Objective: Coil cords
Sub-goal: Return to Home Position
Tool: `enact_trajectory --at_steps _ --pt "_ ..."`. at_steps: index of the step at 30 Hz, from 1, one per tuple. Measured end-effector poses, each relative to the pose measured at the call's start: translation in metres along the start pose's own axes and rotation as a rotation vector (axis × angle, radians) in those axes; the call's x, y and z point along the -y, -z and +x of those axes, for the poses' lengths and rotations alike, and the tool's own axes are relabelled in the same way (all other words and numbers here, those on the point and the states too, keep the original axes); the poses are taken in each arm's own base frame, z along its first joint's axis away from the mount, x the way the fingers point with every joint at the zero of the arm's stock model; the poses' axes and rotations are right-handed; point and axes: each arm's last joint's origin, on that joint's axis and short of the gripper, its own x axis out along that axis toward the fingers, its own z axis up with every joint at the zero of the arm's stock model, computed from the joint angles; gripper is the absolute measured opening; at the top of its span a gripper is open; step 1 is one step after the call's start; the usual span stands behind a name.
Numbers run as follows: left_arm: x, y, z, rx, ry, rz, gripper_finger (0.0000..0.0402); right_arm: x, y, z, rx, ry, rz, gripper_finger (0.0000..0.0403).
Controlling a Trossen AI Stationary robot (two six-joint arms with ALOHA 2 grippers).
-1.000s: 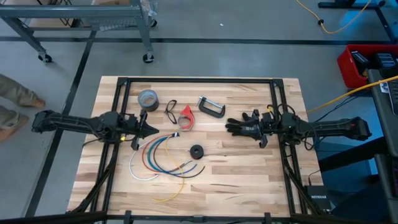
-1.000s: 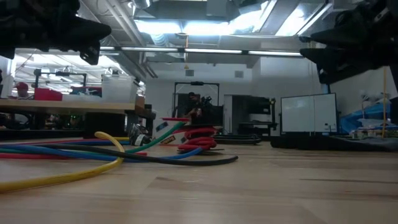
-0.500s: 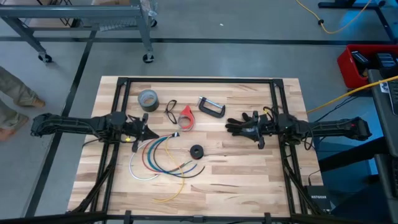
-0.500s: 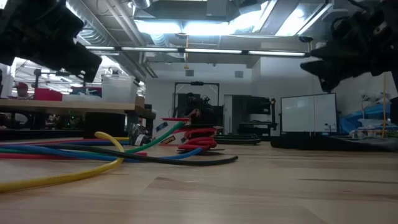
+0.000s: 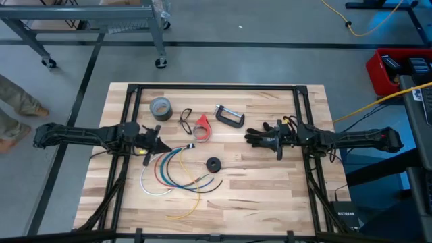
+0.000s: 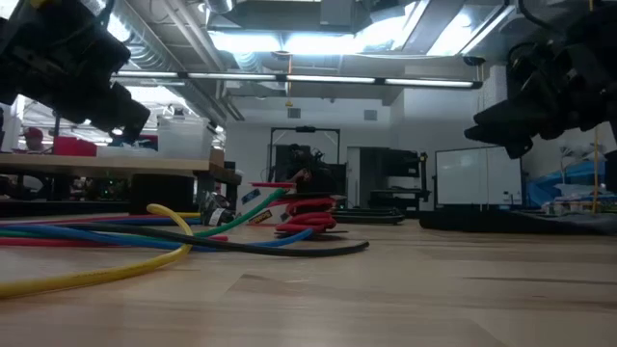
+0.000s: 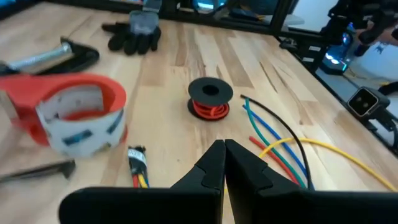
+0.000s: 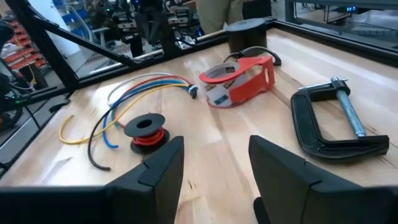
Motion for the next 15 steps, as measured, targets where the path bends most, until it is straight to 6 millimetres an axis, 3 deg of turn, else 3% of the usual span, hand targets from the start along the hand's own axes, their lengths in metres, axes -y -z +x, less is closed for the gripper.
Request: enact_trajectory --at_steps 15 --pt "-0.0025 0.0082 -0.0004 -0.076 -0.075 -0.136 0.0004 0.0002 0.001 0.0 -0.021 0.005 0.0 0.0186"
